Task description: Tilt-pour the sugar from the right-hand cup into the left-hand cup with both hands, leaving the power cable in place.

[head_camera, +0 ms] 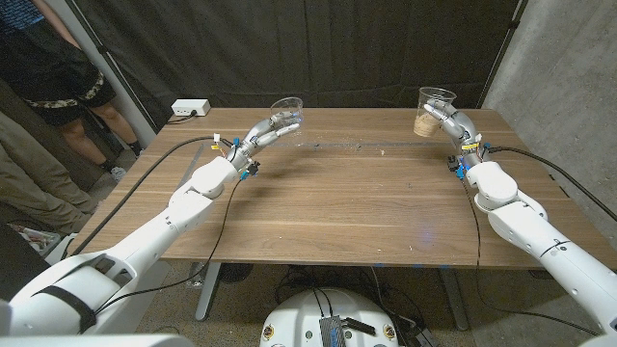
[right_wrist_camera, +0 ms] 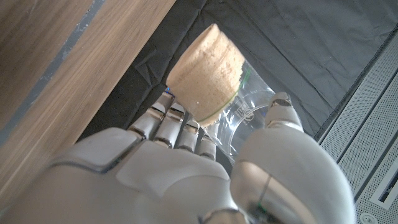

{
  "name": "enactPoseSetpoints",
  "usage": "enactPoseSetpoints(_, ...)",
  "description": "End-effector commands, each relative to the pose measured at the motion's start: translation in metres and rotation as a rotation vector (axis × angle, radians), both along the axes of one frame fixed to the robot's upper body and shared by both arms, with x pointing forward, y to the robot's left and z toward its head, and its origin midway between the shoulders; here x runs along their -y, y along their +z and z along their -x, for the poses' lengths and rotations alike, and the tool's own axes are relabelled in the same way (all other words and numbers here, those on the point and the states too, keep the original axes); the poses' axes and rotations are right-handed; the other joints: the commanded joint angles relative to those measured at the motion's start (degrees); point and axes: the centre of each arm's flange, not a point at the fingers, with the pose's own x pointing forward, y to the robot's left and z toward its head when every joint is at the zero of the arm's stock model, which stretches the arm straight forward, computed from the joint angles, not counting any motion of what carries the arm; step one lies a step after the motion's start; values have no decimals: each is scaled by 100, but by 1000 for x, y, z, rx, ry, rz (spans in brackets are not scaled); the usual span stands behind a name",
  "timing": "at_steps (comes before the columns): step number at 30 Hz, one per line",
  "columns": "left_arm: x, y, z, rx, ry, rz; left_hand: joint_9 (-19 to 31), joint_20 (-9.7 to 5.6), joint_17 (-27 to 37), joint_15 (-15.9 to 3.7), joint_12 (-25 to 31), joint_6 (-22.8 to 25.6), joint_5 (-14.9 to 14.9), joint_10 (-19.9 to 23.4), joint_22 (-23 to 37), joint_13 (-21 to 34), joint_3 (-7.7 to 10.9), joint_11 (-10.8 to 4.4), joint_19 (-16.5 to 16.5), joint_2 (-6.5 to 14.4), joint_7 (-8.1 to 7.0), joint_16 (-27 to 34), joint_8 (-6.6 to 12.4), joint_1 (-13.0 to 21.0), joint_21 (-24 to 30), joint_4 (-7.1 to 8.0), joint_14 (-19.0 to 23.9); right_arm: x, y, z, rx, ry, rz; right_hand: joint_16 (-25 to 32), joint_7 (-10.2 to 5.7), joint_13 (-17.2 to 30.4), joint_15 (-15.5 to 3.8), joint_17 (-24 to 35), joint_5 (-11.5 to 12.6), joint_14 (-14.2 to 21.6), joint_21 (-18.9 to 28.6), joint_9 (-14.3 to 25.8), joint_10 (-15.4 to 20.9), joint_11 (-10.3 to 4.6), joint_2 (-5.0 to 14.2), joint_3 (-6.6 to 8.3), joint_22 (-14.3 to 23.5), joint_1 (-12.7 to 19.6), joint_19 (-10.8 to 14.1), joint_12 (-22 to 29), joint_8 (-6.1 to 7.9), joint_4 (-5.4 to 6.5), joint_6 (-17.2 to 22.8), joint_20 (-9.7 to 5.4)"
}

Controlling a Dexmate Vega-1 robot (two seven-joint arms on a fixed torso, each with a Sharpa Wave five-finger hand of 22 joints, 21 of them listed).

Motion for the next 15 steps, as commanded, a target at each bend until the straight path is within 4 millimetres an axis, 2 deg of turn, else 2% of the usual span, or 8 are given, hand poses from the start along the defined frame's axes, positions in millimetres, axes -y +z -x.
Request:
enactPoseSetpoints(1, 0, 7, -3, 9, -12, 6, 15, -8, 26, -723, 33, 13, -23, -10, 21, 15, -59, 30, 26, 21, 14, 1, 29, 30, 39, 7, 35, 1, -9, -1, 9, -17, -17, -27, 12, 20, -1009, 24, 18, 60, -19, 11, 34, -15, 77, 64, 24, 68, -1, 31, 33, -1, 54, -51)
enactPoseSetpoints(15, -2, 8, -1, 8, -17, 3, 23, -10, 48, -723, 59, 16, -49, -1, 22, 26, -82, 43, 28, 43, 16, -12, 42, 32, 42, 18, 42, 4, -1, 12, 31, -40, 7, -27, 2, 24, -1007, 36, 18, 99, -21, 14, 86, -25, 87, 78, 23, 92, 2, 43, 48, -8, 93, -56)
